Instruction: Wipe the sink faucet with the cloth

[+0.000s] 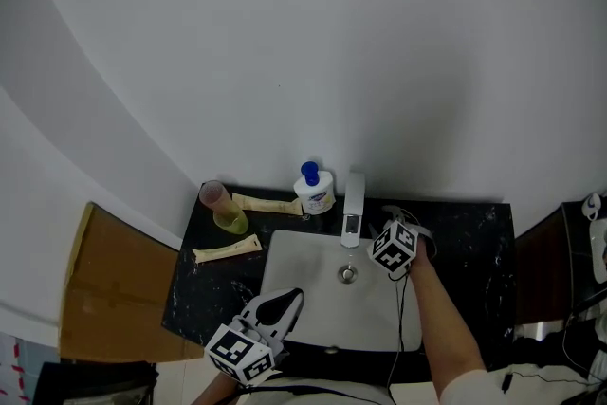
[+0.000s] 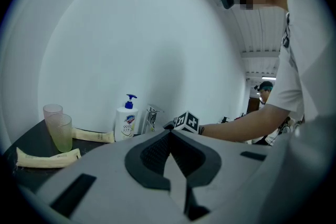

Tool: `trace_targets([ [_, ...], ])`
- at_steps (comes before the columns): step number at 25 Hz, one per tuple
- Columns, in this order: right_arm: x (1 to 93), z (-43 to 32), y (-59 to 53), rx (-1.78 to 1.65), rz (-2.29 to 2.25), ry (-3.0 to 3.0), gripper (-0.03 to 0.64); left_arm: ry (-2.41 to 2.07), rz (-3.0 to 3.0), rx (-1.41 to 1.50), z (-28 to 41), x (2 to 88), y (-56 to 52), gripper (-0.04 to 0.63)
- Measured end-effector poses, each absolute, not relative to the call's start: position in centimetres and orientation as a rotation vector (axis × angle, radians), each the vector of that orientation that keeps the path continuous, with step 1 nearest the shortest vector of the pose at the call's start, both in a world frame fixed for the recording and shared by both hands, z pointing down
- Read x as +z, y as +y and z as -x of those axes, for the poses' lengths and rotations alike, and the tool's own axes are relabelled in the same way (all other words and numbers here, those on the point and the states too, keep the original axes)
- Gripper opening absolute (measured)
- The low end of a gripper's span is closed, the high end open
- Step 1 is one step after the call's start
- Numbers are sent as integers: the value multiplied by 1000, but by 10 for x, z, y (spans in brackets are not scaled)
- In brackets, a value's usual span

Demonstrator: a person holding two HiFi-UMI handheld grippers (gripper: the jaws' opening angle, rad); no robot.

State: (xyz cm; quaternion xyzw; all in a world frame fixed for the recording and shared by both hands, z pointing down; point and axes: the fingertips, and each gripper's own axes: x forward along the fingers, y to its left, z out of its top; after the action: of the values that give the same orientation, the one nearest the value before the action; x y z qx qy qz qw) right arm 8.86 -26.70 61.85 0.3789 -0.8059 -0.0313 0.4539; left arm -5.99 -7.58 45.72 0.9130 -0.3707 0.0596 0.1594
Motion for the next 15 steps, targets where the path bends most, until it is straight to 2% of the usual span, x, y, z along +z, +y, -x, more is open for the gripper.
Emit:
trace_targets([
  [3, 593, -75, -270, -51, -978, -2105, 114, -1060, -2616, 158, 61, 458, -75, 2],
  [10, 461, -83, -290, -144, -1241, -2424, 114, -1052, -2615, 166, 61, 460, -73, 2],
  [15, 484, -104, -296, -133, -1366, -2243, 114, -1049, -2621, 156, 59, 457, -73, 2],
])
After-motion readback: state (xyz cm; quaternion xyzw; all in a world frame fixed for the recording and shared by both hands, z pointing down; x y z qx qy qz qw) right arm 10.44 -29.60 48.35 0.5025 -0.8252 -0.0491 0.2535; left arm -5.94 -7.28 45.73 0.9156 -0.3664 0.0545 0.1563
